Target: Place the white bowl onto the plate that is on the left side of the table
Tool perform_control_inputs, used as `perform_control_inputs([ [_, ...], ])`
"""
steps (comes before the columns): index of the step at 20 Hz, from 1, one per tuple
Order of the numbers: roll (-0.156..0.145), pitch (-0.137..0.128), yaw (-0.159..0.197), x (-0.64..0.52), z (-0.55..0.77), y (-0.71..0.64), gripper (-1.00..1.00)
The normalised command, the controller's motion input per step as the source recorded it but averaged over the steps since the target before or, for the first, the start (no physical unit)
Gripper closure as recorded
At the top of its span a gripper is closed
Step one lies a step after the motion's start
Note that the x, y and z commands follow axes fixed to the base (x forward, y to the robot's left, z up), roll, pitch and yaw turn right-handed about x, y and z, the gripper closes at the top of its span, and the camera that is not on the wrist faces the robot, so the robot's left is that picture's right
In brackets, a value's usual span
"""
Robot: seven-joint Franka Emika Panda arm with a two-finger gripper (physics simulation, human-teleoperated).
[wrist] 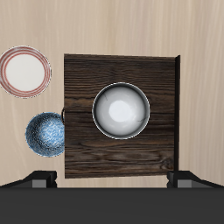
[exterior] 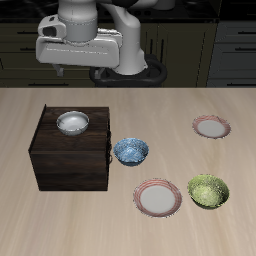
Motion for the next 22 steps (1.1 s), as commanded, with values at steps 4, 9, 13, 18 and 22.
perform_control_inputs([
  [4,0.009,-0.003,-0.015,0.2,0.05,0.06,-1.0],
  [9,-0.011,0.011,0.018,0.2,0.0,0.01,-1.0],
  [13,0.015,-0.003,0.02,0.18,-0.07,0.05,-1.0],
  [18,0.0,0.013,-0.013,0.08,-0.07,0.01,-1.0],
  [22,-0.014,-0.004,-0.005,0.05,-0.02,0.04,-1.0],
])
